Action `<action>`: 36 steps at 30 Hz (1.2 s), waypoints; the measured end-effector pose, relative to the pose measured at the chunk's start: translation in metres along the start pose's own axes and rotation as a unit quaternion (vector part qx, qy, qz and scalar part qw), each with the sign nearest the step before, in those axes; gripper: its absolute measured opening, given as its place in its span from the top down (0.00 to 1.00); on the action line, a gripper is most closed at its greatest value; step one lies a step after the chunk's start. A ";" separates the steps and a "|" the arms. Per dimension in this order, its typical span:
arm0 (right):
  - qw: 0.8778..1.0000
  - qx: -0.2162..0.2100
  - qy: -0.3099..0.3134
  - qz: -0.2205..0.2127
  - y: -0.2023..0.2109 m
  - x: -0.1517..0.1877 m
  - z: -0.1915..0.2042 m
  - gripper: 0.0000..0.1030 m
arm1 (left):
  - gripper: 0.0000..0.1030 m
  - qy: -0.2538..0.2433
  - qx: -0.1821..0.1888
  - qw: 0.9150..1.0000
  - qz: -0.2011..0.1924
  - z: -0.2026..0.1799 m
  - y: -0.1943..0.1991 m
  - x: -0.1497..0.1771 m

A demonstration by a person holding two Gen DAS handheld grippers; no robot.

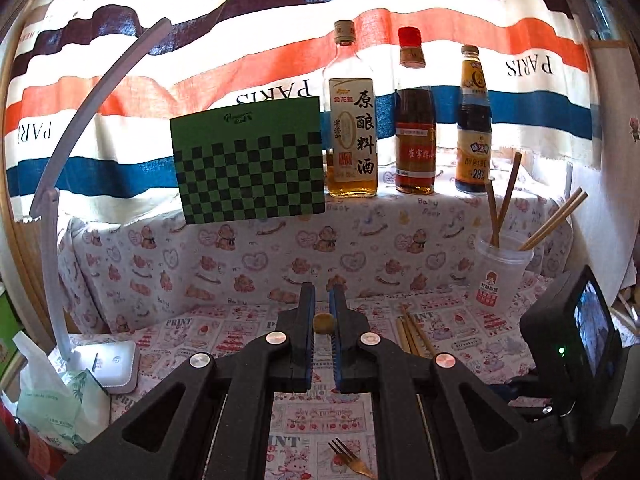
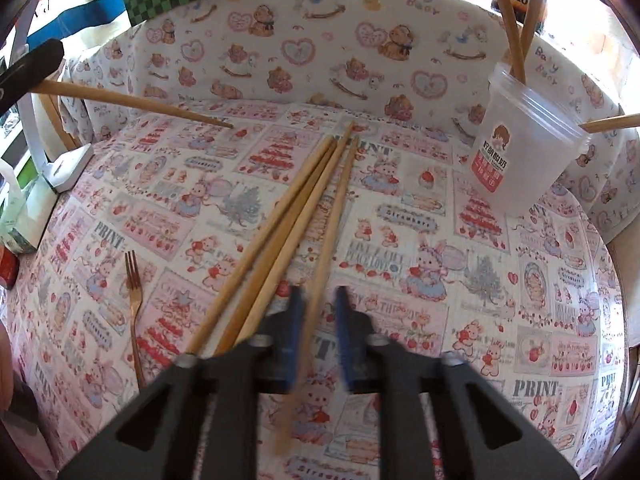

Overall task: Organize utensils
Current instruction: 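Close the right tool on a loose chopstick and lift it, then carry both held chopsticks to the clear cup and lower them in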

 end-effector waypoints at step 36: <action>0.946 0.009 0.001 -0.324 0.146 -0.042 -0.016 0.94 | 0.94 0.017 0.010 1.000 -0.005 0.004 0.006 -0.004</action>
Point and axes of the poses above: each gripper's, at about its wrist camera, not at the fingertips, and y roughly against the way its jaws point, z to its left, x to its underside, the point moved 8 cm from there along -y, roughly the way its jaws point, and after that the axes turned 13 degrees about -x, right-handed, at the moved point
